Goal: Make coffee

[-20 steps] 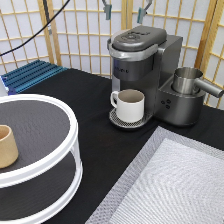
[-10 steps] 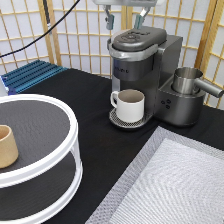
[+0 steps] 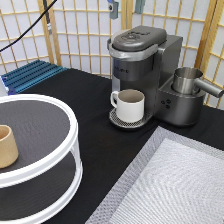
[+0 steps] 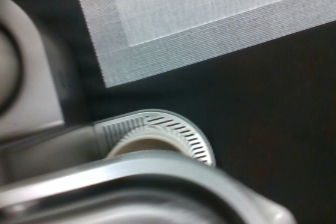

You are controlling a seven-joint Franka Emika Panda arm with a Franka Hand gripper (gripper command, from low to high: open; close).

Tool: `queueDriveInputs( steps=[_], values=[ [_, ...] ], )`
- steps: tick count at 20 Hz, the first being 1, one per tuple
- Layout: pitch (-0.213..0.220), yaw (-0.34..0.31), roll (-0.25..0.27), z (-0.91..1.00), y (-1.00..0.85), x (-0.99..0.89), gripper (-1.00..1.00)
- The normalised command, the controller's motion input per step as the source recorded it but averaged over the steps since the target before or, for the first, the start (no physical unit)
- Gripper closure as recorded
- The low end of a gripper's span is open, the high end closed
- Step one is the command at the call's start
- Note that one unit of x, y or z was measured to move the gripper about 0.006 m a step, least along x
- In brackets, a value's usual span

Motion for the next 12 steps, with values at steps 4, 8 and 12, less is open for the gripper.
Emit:
queueDriveInputs(
  steps=[4,8,12],
  values=[
    [-0.02,0.144,-0.009,-0.16,0.24,-0.43,-1.0],
    [-0.042,0.138,-0.011,-0.05,0.24,-0.28,-1.0],
    [-0.049,0.054,0.02,-0.08,-0.18,0.0,-1.0]
  ],
)
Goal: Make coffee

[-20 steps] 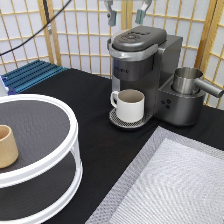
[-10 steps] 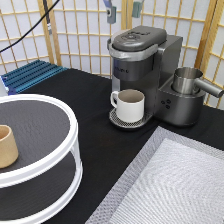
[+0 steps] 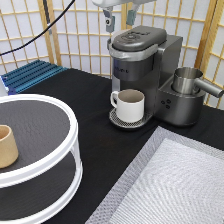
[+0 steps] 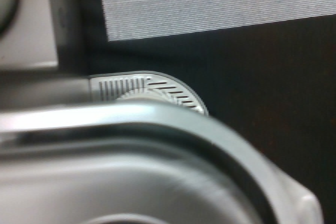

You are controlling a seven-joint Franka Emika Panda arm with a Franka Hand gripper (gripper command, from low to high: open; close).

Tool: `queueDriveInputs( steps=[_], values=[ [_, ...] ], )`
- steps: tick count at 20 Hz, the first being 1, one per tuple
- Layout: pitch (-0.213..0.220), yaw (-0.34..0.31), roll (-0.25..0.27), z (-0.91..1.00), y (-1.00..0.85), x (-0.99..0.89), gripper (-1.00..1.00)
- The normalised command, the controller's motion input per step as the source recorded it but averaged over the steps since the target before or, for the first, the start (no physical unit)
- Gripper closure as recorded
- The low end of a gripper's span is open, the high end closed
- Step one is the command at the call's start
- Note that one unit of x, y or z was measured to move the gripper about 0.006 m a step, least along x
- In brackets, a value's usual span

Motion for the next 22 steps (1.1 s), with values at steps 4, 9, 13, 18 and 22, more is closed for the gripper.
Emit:
queueDriveInputs(
  steps=[4,9,13,18,22],
  values=[
    [-0.079,0.025,0.024,-0.34,-0.27,-0.07,-1.0],
    [-0.082,0.014,0.005,-0.29,-0.19,-0.12,-1.0],
    [-0.083,0.019,-0.004,-0.19,0.06,-0.26,-1.0],
    [-0.079,0.035,-0.011,-0.39,0.04,-0.42,-1.0],
    [-0.064,0.08,0.0,-0.83,-0.1,-0.34,-1.0]
  ],
)
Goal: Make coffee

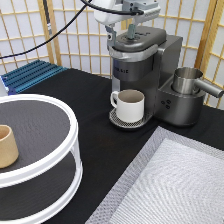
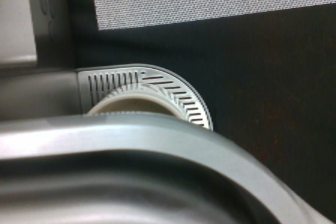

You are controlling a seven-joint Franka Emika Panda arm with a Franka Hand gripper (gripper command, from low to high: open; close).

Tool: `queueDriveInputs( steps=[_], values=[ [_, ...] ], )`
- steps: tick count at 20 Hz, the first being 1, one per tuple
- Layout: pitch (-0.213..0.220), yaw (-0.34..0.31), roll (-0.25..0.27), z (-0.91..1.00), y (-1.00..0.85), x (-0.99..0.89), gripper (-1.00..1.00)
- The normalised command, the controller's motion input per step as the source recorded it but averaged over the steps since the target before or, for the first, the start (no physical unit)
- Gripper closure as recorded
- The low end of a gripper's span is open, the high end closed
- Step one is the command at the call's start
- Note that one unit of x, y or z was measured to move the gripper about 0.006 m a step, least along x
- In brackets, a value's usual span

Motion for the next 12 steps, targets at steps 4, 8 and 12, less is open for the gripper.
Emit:
queueDriveInputs(
  steps=[4,8,12],
  values=[
    [-0.016,0.132,0.0,-1.0,-0.1,-0.36,-1.0],
    [-0.016,0.157,-0.023,-0.64,0.02,-0.39,-1.0],
    [-0.102,0.103,0.006,0.96,-0.36,-0.26,-1.0]
  ],
)
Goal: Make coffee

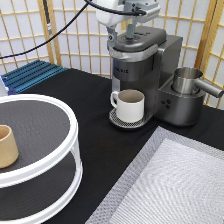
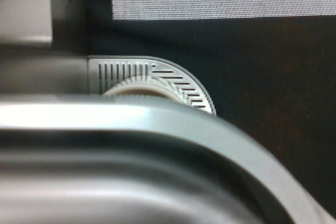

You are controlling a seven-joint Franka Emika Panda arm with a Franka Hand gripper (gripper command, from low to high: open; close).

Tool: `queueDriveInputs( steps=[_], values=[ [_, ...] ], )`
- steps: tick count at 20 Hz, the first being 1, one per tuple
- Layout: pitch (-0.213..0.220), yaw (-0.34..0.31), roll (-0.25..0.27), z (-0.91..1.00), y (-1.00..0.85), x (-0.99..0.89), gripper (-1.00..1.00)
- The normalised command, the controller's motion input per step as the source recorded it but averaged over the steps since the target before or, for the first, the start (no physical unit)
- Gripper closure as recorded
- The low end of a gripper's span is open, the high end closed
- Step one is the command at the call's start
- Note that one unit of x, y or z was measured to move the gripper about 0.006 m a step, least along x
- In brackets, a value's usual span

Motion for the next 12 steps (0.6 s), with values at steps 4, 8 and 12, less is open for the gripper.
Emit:
queueDriveInputs(
  steps=[4,8,12],
  values=[
    [-0.1,0.04,0.127,0.25,-0.92,0.0,-1.0],
    [-0.08,0.01,0.157,0.07,-0.98,0.0,-1.0],
    [-0.081,0.0,0.182,-0.01,-0.99,0.0,-1.0]
  ],
)
